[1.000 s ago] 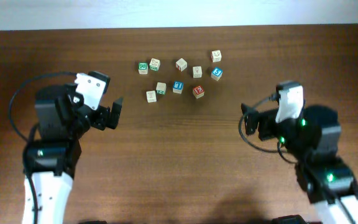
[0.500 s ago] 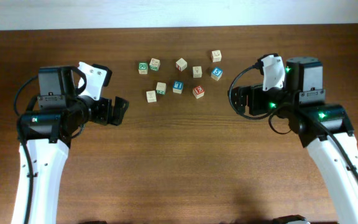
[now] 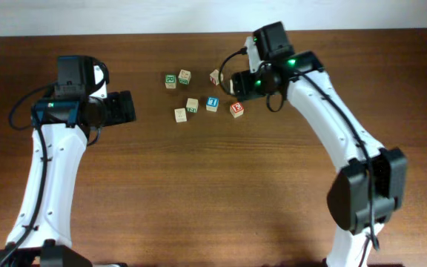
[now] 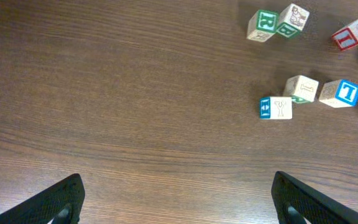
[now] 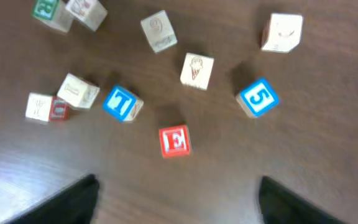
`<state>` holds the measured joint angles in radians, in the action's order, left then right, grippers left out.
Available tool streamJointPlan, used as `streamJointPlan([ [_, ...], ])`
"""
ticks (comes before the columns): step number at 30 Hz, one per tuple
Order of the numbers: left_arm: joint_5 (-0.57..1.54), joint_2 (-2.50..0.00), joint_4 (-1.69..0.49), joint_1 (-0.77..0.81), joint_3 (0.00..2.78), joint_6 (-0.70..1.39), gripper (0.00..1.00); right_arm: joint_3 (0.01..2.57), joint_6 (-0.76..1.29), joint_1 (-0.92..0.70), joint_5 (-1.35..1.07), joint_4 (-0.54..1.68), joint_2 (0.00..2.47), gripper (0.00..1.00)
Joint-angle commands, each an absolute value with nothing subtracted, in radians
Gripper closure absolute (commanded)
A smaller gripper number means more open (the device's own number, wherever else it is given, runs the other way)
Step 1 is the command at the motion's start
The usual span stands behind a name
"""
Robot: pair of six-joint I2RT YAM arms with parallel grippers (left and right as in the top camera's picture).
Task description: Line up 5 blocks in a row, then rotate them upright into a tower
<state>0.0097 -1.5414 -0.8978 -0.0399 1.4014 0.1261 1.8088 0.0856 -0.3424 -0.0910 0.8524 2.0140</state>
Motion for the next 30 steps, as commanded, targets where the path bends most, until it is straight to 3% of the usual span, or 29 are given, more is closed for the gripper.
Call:
streamJointPlan([
  [1,-0.004,-1.541,-0.895,-0.042,1.424,0.142,0.05,1.827,0.089,-0.367,-0.066,0.795,2.106,0.37],
  [4,-0.004,-1.541,-0.892,-0.042,1.424,0.142,0.04,1.827,0.09,-0.382,-0.066,0.77,2.174,0.52],
  [17,-0.004,-1.541,-0.892,-0.042,1.424,0.142,0.01,1.826,0.14,-0.399,-0.012,0.69,2.313,0.57],
  [23,-0.004,-1.541,-0.896,-0.042,1.424,0.142,0.0,1.818,0.178,-0.405,-0.014,0.726,2.313,0.78],
  [30,-0.004,-1.541,-0.896,-0.042,1.424,0.142,0.01,1.852,0.38,-0.406,-0.054,0.992,2.302,0.83],
])
